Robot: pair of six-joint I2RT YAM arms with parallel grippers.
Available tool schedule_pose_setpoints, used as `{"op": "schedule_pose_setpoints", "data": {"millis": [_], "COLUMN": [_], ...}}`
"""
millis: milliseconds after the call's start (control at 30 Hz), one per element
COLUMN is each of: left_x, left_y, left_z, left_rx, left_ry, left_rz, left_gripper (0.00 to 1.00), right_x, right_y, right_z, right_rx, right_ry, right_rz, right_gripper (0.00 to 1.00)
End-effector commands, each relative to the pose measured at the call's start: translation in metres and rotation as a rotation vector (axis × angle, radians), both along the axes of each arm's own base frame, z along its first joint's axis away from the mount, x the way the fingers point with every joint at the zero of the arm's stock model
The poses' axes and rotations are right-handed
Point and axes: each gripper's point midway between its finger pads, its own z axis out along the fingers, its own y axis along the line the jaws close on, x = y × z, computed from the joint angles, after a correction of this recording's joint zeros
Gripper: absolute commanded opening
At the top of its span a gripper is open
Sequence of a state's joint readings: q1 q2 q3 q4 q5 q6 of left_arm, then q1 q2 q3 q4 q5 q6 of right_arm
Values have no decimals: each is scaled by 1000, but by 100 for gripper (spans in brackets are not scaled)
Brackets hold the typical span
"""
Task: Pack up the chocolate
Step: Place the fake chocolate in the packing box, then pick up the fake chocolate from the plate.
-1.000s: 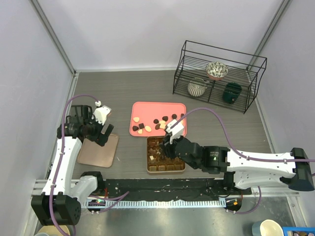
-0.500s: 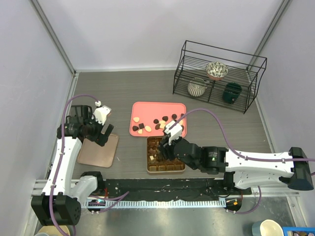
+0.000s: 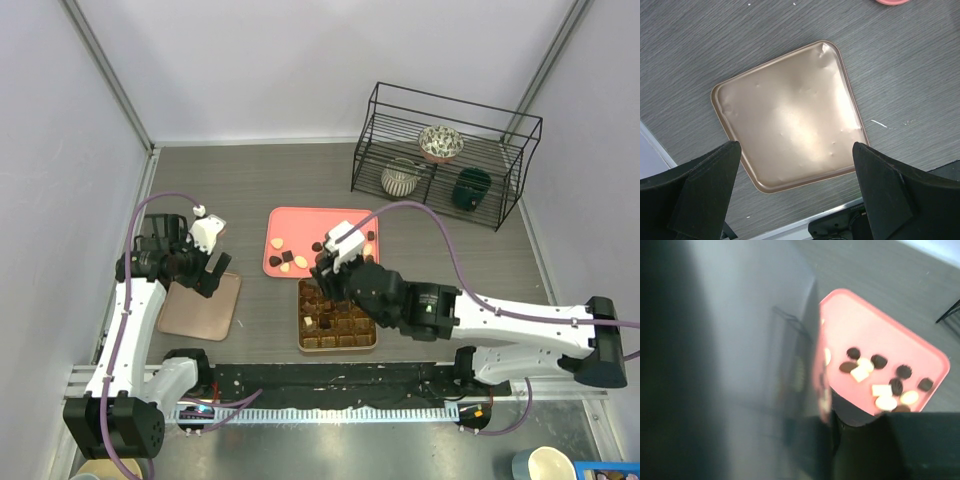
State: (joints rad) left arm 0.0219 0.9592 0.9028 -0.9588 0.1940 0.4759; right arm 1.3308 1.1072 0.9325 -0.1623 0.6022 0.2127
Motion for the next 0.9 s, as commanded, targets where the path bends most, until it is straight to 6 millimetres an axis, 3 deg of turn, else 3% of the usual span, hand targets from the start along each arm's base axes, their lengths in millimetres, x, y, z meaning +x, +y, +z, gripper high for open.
{"op": "schedule_pose_setpoints", "data": {"millis": [0,33,167,367,400,500,633,867], "left_x": [6,7,8,9,9,9,9,9], "left_y": [1,0,0,1,0,2,3,5], "left_z": [10,10,9,7,7,7,8,10], "left_rx": [-2,-2,-3,-6,-5,3,8,20], "left_ry": [-42,-45,-39,-33,-32,-36,-37,-48], "left_rz": [0,-2,0,5,2,4,7,2], "left_gripper": [100,100,100,100,100,100,100,100], "right_x": [40,58,100,167,173,188,204,215], "right_y": [13,6,14,22,29,35,43,44], "right_z": [49,52,57,26,11,6,-20,-40], "right_rx": [91,94,127,95,78,85,68,56], "right_ry": [-104,-109,-130,-100,-76,-77,-48,-56], "right_rz": [-27,-63,-61,-99,-87,-88,-88,-102], "right_gripper": [39,39,38,38,39,42,46,49]}}
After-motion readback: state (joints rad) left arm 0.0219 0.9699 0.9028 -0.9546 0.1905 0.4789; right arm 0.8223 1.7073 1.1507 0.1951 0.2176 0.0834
